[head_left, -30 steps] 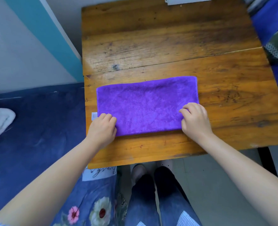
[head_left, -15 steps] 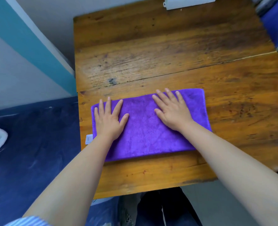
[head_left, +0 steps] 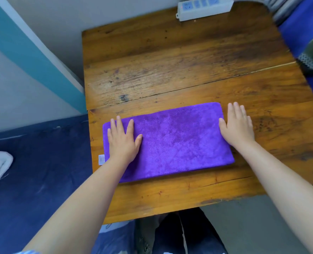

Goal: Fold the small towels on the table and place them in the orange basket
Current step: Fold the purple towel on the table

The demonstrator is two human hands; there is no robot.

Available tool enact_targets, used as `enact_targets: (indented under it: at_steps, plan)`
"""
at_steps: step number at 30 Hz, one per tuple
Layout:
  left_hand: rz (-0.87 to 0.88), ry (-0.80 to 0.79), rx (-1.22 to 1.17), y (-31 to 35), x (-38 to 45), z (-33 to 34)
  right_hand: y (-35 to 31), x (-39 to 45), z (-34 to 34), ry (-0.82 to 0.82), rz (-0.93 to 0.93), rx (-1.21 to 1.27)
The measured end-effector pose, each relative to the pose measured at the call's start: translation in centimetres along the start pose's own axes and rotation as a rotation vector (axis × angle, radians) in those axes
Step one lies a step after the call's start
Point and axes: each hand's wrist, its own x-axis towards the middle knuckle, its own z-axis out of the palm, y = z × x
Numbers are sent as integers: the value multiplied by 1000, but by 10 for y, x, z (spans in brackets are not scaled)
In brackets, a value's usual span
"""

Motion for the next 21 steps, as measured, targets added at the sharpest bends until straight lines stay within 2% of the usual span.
enact_targets:
  at_steps: [4, 7, 10, 12, 15, 18, 21]
  plan:
    - [308, 68, -35, 22, -7, 8, 6, -37, -11, 58, 68, -5]
    - [420, 67, -31, 46, -4, 9, 2, -68, -2, -9, 129, -41]
    - [489, -12, 24, 77, 2, 2, -3, -82, 12, -67, 179, -22]
    - [490, -68, 79, 93, 9, 0, -9, -82, 16, -91, 231, 63]
    - [386, -141, 141, 116, 12, -7, -16, -77, 15, -143, 294, 212]
    - [318, -224, 212, 130, 13, -14, -15, -71, 8, -180, 315, 243]
    - [274, -220, 210, 136, 17, -19, -9, -65, 3, -199, 375, 273]
